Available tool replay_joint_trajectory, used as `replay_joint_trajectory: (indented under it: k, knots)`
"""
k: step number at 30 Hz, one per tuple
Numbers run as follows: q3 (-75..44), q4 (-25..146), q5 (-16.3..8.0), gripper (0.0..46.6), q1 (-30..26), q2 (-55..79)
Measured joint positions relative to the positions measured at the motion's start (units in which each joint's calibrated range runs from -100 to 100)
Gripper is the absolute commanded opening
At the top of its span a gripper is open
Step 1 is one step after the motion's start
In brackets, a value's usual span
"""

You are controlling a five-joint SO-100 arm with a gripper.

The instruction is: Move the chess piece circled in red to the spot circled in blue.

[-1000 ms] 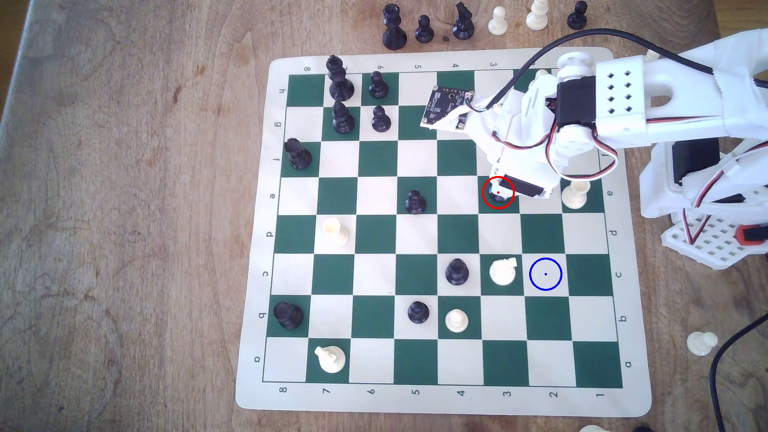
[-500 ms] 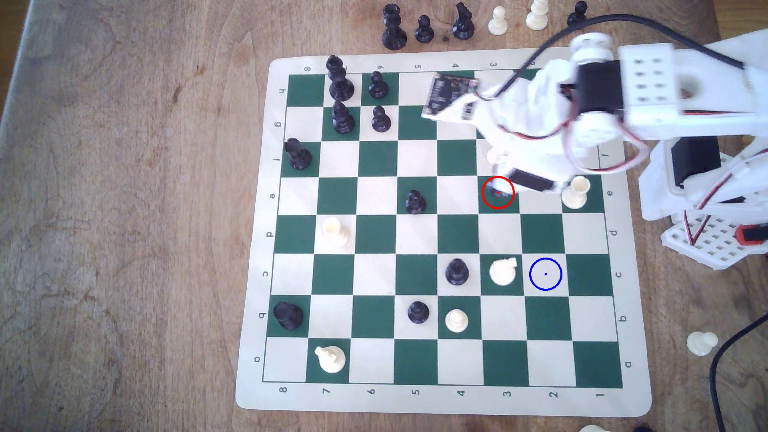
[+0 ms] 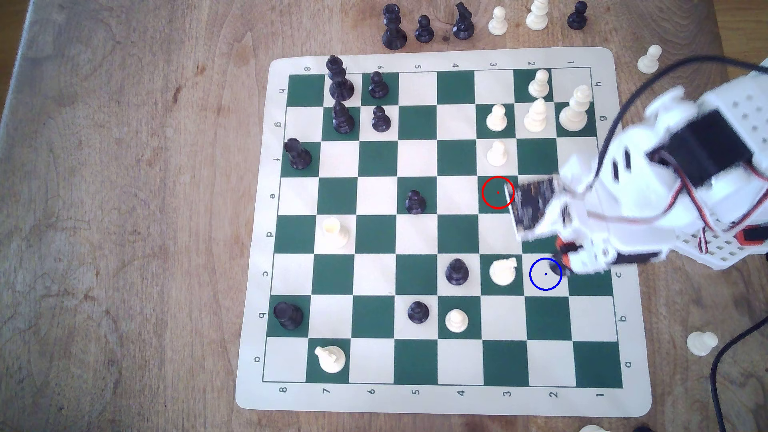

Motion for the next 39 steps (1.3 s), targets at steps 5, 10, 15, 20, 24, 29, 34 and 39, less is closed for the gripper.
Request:
replay_joint_trajectory:
  k: [5,10,15,20,24,29,34,39]
  knots:
    - [3.34,-4.3,-0.49,0.5,-2.06,1.26]
    - [4.07,-8.53,-0.54,0.5,-2.06,3.6]
    - [4.16,-11.31,0.54,0.5,-2.06,7.88]
    - [4.34,-11.79,1.47,0.5,-0.52,9.8]
    - [5.24,-11.39,2.1,0.5,0.22,10.81]
    - [5.51,-11.47,2.49,0.5,1.84,11.31]
    - [5.51,-13.78,2.49,0.4,1.77,13.49]
    - [5.51,-15.38,2.49,0.4,1.92,15.5]
